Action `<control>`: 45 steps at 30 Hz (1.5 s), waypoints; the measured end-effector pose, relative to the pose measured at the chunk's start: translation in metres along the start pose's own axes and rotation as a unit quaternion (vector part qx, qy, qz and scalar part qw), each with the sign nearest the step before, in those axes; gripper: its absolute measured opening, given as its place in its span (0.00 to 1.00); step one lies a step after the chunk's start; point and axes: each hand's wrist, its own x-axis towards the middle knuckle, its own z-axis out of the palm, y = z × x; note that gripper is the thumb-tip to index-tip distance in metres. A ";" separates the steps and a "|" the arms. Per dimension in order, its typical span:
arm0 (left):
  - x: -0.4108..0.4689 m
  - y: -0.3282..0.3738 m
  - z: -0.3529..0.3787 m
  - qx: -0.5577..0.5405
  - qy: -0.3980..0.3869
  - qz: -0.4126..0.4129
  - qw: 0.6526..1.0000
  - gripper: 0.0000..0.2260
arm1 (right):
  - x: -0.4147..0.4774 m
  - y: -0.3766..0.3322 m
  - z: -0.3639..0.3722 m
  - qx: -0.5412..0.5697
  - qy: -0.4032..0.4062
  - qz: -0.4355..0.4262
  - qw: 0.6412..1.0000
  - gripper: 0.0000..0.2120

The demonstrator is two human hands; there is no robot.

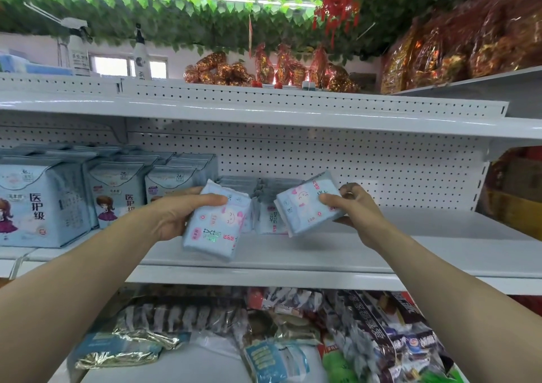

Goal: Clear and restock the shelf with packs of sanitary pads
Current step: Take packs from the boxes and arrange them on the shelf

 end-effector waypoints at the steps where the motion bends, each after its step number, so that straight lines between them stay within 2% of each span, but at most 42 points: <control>1: -0.001 0.001 0.000 -0.006 -0.010 0.000 1.000 0.25 | -0.001 0.000 0.000 0.007 -0.012 0.003 1.000 0.19; 3: -0.002 0.002 0.003 -0.008 -0.028 0.000 1.000 0.22 | -0.002 0.000 -0.002 0.015 -0.036 0.007 0.999 0.30; 5: -0.003 0.004 0.005 -0.003 -0.029 -0.014 0.999 0.20 | -0.002 -0.001 -0.003 0.016 -0.048 0.009 0.999 0.32; 8: -0.002 0.007 0.004 -0.002 -0.018 -0.044 0.999 0.24 | -0.001 -0.001 -0.001 0.024 -0.048 0.024 0.998 0.29; 10: -0.002 0.009 0.004 -0.001 -0.024 -0.060 0.998 0.27 | 0.001 0.000 -0.001 0.009 -0.044 0.026 0.999 0.23; 12: -0.003 0.011 0.005 0.014 -0.041 -0.070 0.997 0.27 | 0.002 0.000 -0.002 0.007 -0.045 0.030 0.999 0.17; 14: -0.003 0.014 0.003 0.035 -0.070 -0.081 0.994 0.28 | 0.003 0.000 -0.002 0.011 -0.047 0.039 0.998 0.16; 17: 0.000 0.016 -0.003 0.070 -0.113 -0.093 0.987 0.44 | 0.002 0.001 -0.002 0.010 -0.050 0.046 0.998 0.15; 19: 0.003 0.016 -0.005 0.088 -0.120 -0.098 0.984 0.49 | 0.002 0.003 -0.002 0.014 -0.054 0.049 0.997 0.16; 21: 0.005 0.014 -0.004 0.112 -0.107 -0.087 0.984 0.46 | 0.002 0.005 -0.002 0.020 -0.057 0.053 0.997 0.16; 25: 0.009 0.012 -0.003 0.163 -0.063 -0.056 0.983 0.27 | 0.003 0.010 -0.002 0.038 -0.061 0.053 0.996 0.14; 28: 0.014 0.011 -0.002 0.187 -0.051 -0.055 0.980 0.20 | 0.004 0.011 -0.001 0.037 -0.059 0.056 0.996 0.14; 30: 0.015 0.011 -0.001 0.195 -0.043 -0.073 0.977 0.22 | 0.005 0.012 -0.002 0.043 -0.051 0.064 0.996 0.12; 34: 0.009 0.015 -0.001 0.200 -0.073 -0.092 0.973 0.32 | 0.008 0.010 -0.004 0.075 -0.053 0.082 0.992 0.22; 38: 0.006 0.018 -0.008 0.172 -0.135 -0.111 0.969 0.45 | 0.004 0.007 -0.006 0.064 -0.029 0.092 0.993 0.10; 39: 0.005 0.018 -0.008 0.174 -0.148 -0.114 0.967 0.43 | 0.003 0.008 -0.006 0.061 -0.026 0.092 0.994 0.10; 42: 0.008 0.017 -0.008 0.184 -0.153 -0.108 0.965 0.29 | 0.001 0.012 -0.003 0.053 -0.024 0.091 0.994 0.14; 43: 0.010 0.016 -0.009 0.188 -0.153 -0.107 0.964 0.31 | 0.000 0.013 -0.001 0.049 -0.019 0.087 0.995 0.17; 45: 0.015 0.013 -0.012 0.191 -0.165 -0.102 0.962 0.44 | -0.002 0.015 0.002 0.054 -0.013 0.078 0.995 0.23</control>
